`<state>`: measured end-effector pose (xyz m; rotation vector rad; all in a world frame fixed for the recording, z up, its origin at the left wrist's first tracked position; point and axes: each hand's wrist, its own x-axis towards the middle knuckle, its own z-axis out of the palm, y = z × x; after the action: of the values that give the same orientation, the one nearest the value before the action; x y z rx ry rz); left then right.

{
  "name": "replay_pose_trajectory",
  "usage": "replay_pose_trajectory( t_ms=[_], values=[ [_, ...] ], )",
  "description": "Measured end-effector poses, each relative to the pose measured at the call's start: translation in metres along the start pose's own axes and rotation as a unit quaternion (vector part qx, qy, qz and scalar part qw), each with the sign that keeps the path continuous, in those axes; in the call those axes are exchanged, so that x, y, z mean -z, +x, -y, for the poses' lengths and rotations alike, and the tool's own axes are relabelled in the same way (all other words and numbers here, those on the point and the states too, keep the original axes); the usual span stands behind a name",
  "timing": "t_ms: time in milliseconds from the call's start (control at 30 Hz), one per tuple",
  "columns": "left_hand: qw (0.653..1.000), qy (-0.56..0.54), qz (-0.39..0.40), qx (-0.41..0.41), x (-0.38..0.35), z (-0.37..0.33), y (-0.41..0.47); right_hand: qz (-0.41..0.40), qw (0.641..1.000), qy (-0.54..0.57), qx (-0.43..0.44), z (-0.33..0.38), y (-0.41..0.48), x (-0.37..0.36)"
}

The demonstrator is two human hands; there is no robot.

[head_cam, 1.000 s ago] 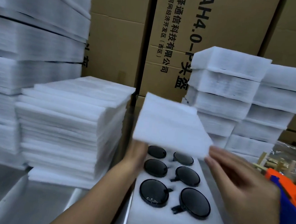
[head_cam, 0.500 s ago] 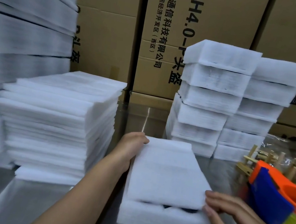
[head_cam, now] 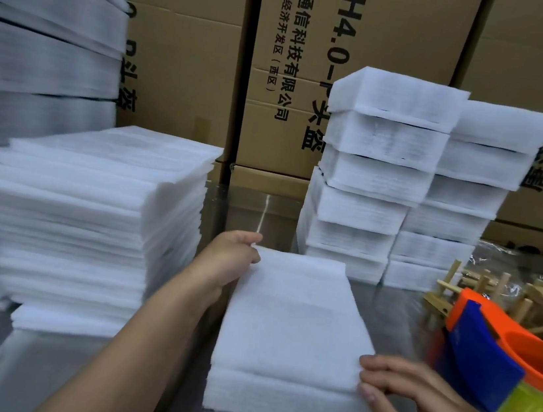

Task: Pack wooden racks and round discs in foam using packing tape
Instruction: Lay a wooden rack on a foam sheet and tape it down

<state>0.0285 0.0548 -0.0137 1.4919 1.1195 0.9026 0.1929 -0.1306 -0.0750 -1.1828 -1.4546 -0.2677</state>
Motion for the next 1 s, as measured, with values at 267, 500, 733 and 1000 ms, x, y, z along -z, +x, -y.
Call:
replay_pose_trajectory(
  t_ms=[267,500,733,1000],
  values=[
    [0.851,0.398,0.113,-0.322,-0.035,-0.036,-0.027,0.050,0.996,0.047,-0.062,-0.003,0.003,0.006],
    [0.797,0.536,0.199,-0.196,-0.075,0.002,-0.020,0.060,0.995,0.053,-0.059,-0.004,0.002,0.004],
    [0.792,0.540,0.194,-0.206,-0.075,0.008,-0.015,0.124,0.986,0.003,-0.112,-0.002,0.036,0.025],
    [0.798,0.535,0.193,-0.201,-0.075,0.005,-0.020,0.176,0.785,-0.537,-0.254,-0.080,0.156,0.110]
  ],
)
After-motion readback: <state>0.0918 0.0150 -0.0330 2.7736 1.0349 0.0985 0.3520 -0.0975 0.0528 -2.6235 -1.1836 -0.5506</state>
